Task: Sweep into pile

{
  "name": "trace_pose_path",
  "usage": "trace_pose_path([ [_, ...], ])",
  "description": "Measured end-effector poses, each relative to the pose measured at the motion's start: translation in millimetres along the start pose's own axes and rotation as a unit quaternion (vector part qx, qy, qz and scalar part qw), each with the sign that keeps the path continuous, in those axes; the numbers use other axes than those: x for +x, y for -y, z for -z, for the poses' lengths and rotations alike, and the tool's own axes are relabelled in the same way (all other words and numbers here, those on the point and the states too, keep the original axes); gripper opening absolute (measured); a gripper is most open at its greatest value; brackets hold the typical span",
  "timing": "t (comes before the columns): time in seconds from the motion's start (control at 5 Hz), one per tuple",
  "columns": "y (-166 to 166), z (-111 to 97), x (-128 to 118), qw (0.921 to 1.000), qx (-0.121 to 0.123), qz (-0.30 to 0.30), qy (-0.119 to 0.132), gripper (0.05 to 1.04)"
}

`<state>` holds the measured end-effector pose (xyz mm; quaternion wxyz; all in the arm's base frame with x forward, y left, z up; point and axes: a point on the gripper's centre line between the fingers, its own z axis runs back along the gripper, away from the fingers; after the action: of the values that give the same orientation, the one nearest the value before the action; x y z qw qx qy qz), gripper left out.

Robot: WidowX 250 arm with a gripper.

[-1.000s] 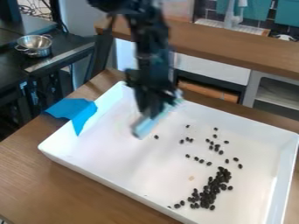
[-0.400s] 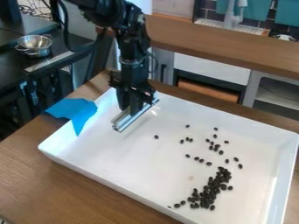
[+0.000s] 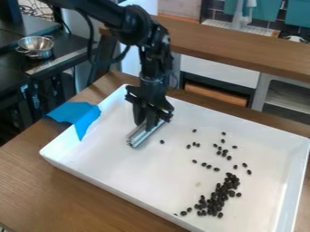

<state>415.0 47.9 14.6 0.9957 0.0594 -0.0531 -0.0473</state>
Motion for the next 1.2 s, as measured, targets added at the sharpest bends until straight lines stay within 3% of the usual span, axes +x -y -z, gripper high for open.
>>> trace_pose_path([
  [0.6, 27.3, 2.5, 1.2, 0.9999, 0.009, 0.006, -0.005, 0.328],
  [1.2, 70.9, -4.2, -0.3, 0.9992, -0.015, 0.029, -0.022, 0.328],
])
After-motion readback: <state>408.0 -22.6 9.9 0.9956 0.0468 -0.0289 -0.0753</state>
